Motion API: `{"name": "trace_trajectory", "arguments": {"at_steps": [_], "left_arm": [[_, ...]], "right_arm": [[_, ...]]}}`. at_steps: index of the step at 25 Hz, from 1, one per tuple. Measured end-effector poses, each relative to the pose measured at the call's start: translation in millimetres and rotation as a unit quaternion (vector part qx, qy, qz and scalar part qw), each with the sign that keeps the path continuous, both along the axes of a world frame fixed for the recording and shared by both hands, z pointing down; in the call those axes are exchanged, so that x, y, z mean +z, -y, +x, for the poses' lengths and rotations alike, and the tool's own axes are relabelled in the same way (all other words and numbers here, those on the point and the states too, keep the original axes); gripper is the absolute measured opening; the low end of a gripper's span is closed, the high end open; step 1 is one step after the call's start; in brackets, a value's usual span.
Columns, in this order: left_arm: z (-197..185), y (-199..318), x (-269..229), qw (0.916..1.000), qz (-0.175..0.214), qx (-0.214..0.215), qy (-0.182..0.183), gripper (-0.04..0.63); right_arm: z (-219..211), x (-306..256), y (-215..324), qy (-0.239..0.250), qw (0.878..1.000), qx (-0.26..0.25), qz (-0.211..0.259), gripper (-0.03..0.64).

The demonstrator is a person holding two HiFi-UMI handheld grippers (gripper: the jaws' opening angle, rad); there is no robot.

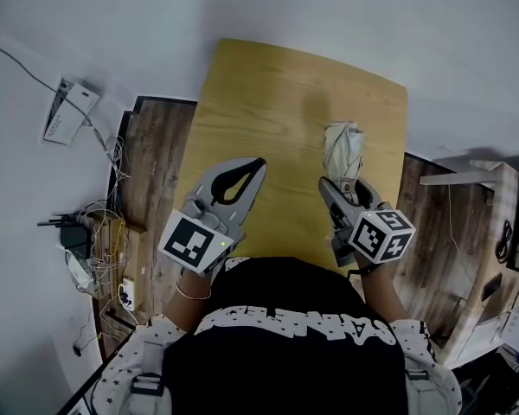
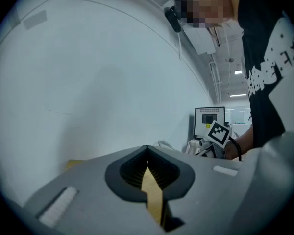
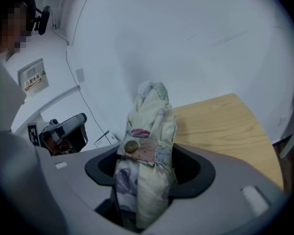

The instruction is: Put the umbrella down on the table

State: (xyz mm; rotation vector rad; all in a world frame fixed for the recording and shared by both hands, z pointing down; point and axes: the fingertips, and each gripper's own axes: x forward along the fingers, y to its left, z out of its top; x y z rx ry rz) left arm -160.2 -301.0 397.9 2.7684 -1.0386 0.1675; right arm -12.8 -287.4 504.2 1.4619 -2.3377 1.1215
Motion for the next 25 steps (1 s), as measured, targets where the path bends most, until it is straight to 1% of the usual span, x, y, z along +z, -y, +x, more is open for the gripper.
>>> {"name": "trace_trajectory", "arguments": {"at_steps": [4,8,16,18,25], "left_arm": [[-2.6,14.0,3.7,0.9999,0.003,-0.004,-0.009,-0.005],[-5.6,20.5,8.5,0.9998,0.006,-0.006,-0.016,-0.005],[-11.2,26.6,16.8,0.9998,-0.015,-0.013,-0.006,-0.005],[-13.6,30.4,17.9,0.9996,-0.014,-0.022,-0.008,-0.005],[-16.8,29.2,21.8,0.9996,-0.015,-0.018,-0.013,-0.005]], "right_arm": [[1.7,12.2,6.0,-0.005,1.0,0.007,-0.019,0.298],[1.0,24.8,7.6,-0.02,0.999,0.003,-0.032,0.298],[-3.4,46.7,7.6,-0.042,0.998,-0.003,-0.056,0.298],[-4.5,52.4,7.0,-0.043,0.997,-0.004,-0.063,0.298],[-3.9,72.5,6.4,-0.065,0.995,-0.005,-0.082,0.298]]}}
